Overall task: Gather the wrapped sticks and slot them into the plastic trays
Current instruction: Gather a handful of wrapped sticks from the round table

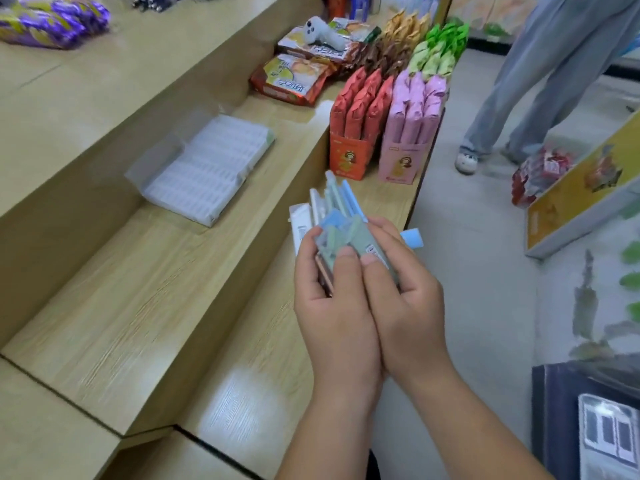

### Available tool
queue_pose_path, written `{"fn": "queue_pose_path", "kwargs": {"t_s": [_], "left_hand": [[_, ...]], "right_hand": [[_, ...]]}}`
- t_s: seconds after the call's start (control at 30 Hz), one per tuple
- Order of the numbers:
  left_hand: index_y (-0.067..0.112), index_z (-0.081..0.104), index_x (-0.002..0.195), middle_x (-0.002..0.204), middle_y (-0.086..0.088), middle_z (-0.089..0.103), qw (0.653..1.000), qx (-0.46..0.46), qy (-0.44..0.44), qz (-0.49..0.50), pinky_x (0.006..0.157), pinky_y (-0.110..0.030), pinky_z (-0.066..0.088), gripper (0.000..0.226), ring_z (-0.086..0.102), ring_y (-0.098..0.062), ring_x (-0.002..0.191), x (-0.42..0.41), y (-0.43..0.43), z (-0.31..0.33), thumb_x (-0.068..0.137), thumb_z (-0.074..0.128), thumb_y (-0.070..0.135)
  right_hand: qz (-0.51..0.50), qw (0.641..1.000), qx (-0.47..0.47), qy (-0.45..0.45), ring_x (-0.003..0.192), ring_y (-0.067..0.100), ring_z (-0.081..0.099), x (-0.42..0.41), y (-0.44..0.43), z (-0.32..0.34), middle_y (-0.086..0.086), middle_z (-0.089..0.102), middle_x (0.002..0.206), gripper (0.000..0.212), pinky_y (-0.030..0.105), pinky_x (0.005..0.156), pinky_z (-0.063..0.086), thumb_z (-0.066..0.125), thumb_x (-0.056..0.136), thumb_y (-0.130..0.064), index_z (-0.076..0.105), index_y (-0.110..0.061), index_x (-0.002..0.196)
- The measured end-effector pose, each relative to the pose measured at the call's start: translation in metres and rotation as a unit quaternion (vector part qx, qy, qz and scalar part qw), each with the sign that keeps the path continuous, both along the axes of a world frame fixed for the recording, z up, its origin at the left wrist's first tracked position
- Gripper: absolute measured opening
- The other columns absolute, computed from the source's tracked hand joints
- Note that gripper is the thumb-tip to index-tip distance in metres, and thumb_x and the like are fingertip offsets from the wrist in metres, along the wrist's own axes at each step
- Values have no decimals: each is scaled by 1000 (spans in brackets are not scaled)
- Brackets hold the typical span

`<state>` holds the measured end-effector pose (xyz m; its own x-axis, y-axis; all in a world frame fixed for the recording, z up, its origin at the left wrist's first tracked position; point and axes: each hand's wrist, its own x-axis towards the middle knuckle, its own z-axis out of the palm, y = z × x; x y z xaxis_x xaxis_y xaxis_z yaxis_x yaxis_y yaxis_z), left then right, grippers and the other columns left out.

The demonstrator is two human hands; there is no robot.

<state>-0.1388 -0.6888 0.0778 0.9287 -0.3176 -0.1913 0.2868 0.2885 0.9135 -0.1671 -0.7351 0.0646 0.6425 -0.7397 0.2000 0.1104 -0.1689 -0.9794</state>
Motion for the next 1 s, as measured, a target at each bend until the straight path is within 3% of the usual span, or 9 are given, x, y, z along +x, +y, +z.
{"fn": "queue_pose_path", "kwargs": {"t_s": [0.27, 0.43, 0.57, 0.67, 0.8, 0.87, 1.0], "left_hand": [[26, 61, 126, 121, 0, 72, 998, 8, 17, 63, 101, -55, 52, 38, 69, -22, 111, 99, -80, -2, 89, 56, 26], [34, 63, 121, 120, 4, 72, 990, 20, 11, 142, 100, -53, 53, 33, 69, -19, 111, 157, -89, -2, 89, 57, 28], [40, 66, 114, 117, 7, 72, 971, 35, 18, 234, 97, -49, 55, 29, 70, -18, 109, 202, -81, -9, 88, 58, 29], [45, 66, 110, 114, 10, 73, 947, 49, 25, 315, 89, -41, 58, 28, 72, -14, 103, 226, -69, -13, 88, 58, 31], [43, 66, 114, 116, 10, 74, 895, 63, 51, 439, 98, -49, 54, 31, 71, -14, 106, 244, -40, -14, 87, 58, 30], [41, 67, 116, 119, 8, 73, 863, 62, 66, 497, 102, -52, 51, 34, 70, -16, 110, 249, -18, -16, 86, 59, 30], [41, 67, 118, 121, 7, 73, 813, 71, 85, 571, 103, -52, 51, 31, 69, -18, 112, 247, 33, -29, 95, 61, 21]], "right_hand": [[61, 998, -7, -2, 122, 12, 58, 104, -82, -2, -11, 60, 134, 34, 18, 92, 46, 45, 93, -26, 66, -45, 112], [147, 989, 6, -8, 124, 13, 57, 170, -96, -2, -13, 59, 133, 33, 20, 95, 45, 44, 94, -21, 68, -31, 115], [236, 971, 23, -7, 123, 14, 58, 224, -89, -8, -21, 60, 129, 34, 29, 95, 50, 45, 93, -25, 66, -44, 110], [320, 947, 39, 6, 125, 11, 57, 257, -76, -16, -23, 59, 130, 36, 31, 96, 50, 46, 93, -29, 64, -54, 110], [415, 909, 39, 18, 129, -3, 50, 288, -44, -26, -25, 59, 131, 34, 7, 95, 41, 47, 92, -28, 67, -41, 116], [463, 885, 40, 28, 131, -3, 47, 297, -20, -31, -23, 58, 133, 34, 6, 96, 39, 47, 93, -29, 67, -36, 119], [532, 844, 59, 41, 135, -1, 45, 300, 35, -43, -22, 57, 136, 34, 10, 99, 39, 48, 93, -31, 66, -44, 118]]}}
